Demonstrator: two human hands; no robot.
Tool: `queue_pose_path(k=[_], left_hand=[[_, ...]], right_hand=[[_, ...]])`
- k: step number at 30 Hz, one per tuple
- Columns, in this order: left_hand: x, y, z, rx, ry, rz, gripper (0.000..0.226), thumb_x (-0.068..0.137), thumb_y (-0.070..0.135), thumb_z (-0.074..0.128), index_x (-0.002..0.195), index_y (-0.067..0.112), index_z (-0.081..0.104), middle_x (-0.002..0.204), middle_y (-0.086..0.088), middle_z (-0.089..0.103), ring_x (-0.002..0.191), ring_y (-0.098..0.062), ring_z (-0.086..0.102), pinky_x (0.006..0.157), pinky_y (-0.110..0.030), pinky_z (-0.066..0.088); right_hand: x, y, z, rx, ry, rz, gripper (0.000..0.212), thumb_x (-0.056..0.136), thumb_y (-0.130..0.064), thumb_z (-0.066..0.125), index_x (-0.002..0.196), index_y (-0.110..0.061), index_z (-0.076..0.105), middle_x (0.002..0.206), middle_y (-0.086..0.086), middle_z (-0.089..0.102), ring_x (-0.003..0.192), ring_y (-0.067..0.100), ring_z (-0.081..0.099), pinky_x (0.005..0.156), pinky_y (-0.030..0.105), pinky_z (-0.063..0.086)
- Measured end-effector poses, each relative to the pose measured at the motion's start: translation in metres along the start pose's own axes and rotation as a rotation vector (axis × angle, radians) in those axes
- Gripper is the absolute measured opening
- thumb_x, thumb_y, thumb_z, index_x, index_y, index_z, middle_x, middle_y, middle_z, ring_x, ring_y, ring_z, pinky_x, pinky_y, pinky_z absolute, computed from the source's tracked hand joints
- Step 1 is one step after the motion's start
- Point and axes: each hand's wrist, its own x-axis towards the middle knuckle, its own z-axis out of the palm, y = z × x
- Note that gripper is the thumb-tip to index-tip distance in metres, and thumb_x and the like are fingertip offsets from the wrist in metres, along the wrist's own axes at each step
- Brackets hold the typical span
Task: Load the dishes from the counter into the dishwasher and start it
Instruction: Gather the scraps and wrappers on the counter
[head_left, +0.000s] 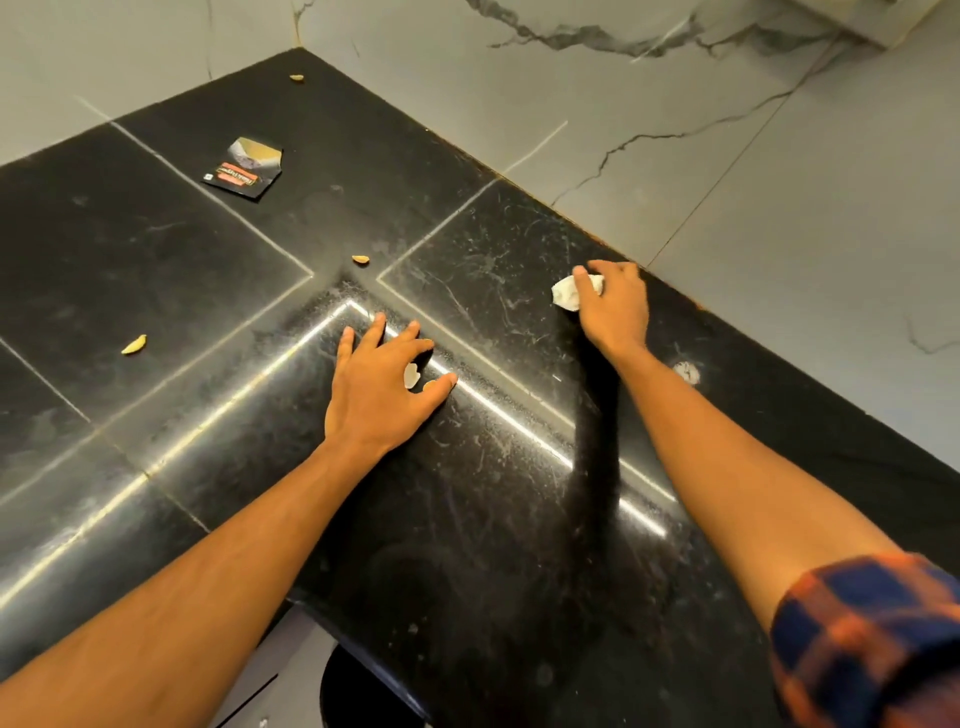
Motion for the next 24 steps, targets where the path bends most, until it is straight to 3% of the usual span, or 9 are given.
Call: queue_pose_path(k=[3, 7, 10, 14, 18, 21, 24], left_hand=[[0.000, 0.000, -0.001, -0.029, 0.018, -0.014, 0.050, 0.084, 0.054, 0.070, 0.124, 0.025, 0.064, 0.140, 0.000, 0.060, 0.147, -0.027, 0.032, 0.124, -0.053, 0.012], [0.000, 0.002, -0.003, -0.032, 0.000, -0.025, 0.082, 0.074, 0.068, 0.068, 0.142, 0.025, 0.048, 0.117, 0.005, 0.065, 0.139, -0.029, 0.043, 0.122, -0.054, 0.017], [0.000, 0.004, -0.005, -0.009, -0.025, -0.007, 0.097, 0.069, 0.074, 0.067, 0.150, 0.030, 0.034, 0.133, 0.006, 0.060, 0.147, -0.027, 0.032, 0.123, -0.054, 0.013], [0.000, 0.005, -0.004, 0.072, -0.041, 0.013, 0.096, 0.069, 0.080, 0.064, 0.151, 0.039, 0.033, 0.154, 0.006, 0.044, 0.151, -0.026, 0.022, 0.123, -0.054, 0.009], [0.000, 0.002, 0.000, 0.096, -0.025, 0.016, 0.090, 0.068, 0.084, 0.060, 0.146, 0.044, 0.041, 0.154, 0.007, 0.044, 0.150, -0.025, 0.025, 0.122, -0.053, 0.011], [0.001, 0.002, 0.000, 0.110, -0.011, 0.019, 0.086, 0.068, 0.084, 0.059, 0.143, 0.044, 0.045, 0.153, 0.008, 0.046, 0.149, -0.023, 0.027, 0.122, -0.053, 0.013], [0.000, 0.004, 0.000, 0.090, 0.012, 0.013, 0.087, 0.067, 0.081, 0.064, 0.141, 0.039, 0.048, 0.149, 0.010, 0.049, 0.148, -0.021, 0.030, 0.122, -0.051, 0.014]], right_hand=[[-0.034, -0.033, 0.022, 0.050, -0.088, -0.200, 0.036, 0.102, -0.040, 0.050, 0.123, -0.017, 0.069, 0.123, 0.006, 0.058, 0.113, 0.023, 0.053, 0.090, 0.029, 0.037], [-0.088, -0.077, 0.052, 0.162, -0.239, -0.420, 0.036, 0.105, -0.029, 0.043, 0.118, -0.012, 0.072, 0.112, 0.003, 0.062, 0.104, 0.020, 0.054, 0.088, 0.031, 0.038], [-0.107, -0.093, 0.053, 0.368, -0.234, -0.368, 0.029, 0.103, -0.023, 0.051, 0.117, -0.013, 0.074, 0.109, -0.001, 0.068, 0.101, 0.014, 0.063, 0.088, 0.031, 0.049], [-0.101, -0.089, 0.032, 0.614, -0.130, -0.172, 0.022, 0.095, -0.008, 0.059, 0.107, -0.014, 0.077, 0.103, -0.002, 0.075, 0.097, 0.009, 0.069, 0.088, 0.029, 0.056], [-0.077, -0.056, 0.010, 0.515, 0.001, -0.035, 0.023, 0.095, -0.010, 0.059, 0.104, -0.019, 0.078, 0.099, -0.005, 0.076, 0.095, 0.006, 0.069, 0.091, 0.028, 0.055], [-0.064, -0.037, 0.009, 0.344, -0.068, 0.015, 0.023, 0.097, -0.015, 0.058, 0.107, -0.021, 0.078, 0.107, -0.006, 0.072, 0.100, 0.008, 0.066, 0.098, 0.037, 0.053], [-0.066, -0.054, 0.020, 0.221, -0.148, -0.093, 0.022, 0.098, -0.019, 0.057, 0.101, -0.019, 0.079, 0.102, -0.003, 0.068, 0.099, 0.012, 0.062, 0.093, 0.035, 0.050]])
